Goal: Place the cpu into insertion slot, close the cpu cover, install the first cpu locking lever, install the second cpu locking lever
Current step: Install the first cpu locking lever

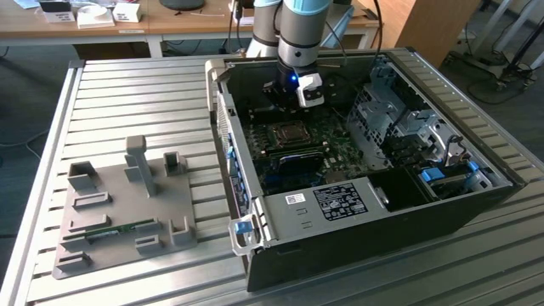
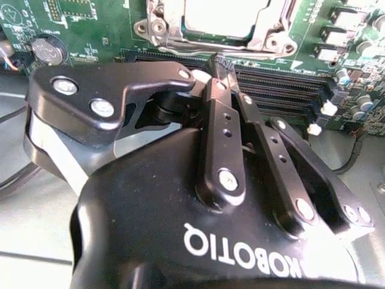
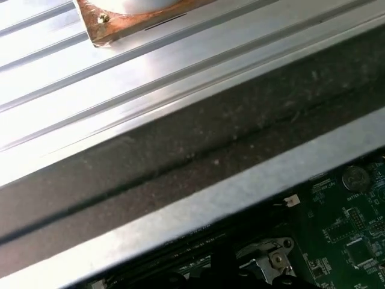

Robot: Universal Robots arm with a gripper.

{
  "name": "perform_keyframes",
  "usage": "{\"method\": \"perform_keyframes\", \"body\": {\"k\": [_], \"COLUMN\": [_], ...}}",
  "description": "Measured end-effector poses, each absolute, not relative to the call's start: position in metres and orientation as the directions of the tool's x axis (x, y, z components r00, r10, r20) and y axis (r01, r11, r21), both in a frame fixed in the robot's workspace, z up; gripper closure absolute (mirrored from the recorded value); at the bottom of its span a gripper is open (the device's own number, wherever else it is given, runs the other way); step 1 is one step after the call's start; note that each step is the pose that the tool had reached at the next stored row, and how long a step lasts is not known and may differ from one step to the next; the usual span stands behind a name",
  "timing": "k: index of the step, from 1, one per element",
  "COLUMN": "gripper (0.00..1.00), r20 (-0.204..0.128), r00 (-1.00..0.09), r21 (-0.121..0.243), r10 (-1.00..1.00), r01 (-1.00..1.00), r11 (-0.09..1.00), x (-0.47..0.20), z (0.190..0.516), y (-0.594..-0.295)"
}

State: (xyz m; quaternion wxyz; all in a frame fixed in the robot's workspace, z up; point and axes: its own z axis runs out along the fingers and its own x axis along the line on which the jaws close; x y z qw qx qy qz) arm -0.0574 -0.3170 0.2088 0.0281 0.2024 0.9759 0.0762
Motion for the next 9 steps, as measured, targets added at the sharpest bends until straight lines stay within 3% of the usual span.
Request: {"method": "perform_keyframes", "body": {"k": [4, 9], "gripper": [0.89, 0.89], "r20": [-0.026, -0.043], "r00": [-0.936, -0.951], "r21": [0.154, 0.096], "r10": [0.350, 0.305], "r01": [0.342, 0.300], "r11": [0.927, 0.949], "x": [-0.0574, -0.0574], "z": [0.2085, 0.2085], "y": [-0.3169, -0.3169]}}
